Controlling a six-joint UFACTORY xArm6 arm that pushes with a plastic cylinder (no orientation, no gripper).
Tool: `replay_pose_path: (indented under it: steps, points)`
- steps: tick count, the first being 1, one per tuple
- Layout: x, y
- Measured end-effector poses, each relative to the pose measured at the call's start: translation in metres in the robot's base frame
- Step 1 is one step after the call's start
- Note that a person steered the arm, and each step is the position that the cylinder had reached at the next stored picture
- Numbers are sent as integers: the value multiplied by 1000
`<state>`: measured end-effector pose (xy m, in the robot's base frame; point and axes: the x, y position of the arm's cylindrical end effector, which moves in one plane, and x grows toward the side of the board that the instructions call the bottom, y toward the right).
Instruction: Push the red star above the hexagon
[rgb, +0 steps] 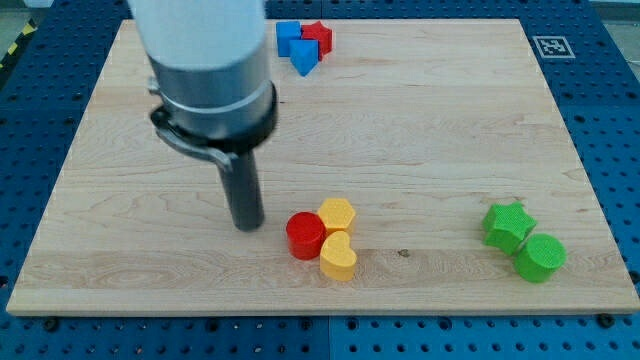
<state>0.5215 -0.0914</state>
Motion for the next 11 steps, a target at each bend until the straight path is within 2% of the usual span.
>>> replay_pose_path:
  steps: [1,2,4,5,7,9,11]
  points:
    - [-66,-36]
    - [-150,-68]
    - [-304,-70]
    - [-329,-37]
    - [-329,66]
    - [-316,93]
    - [-301,80]
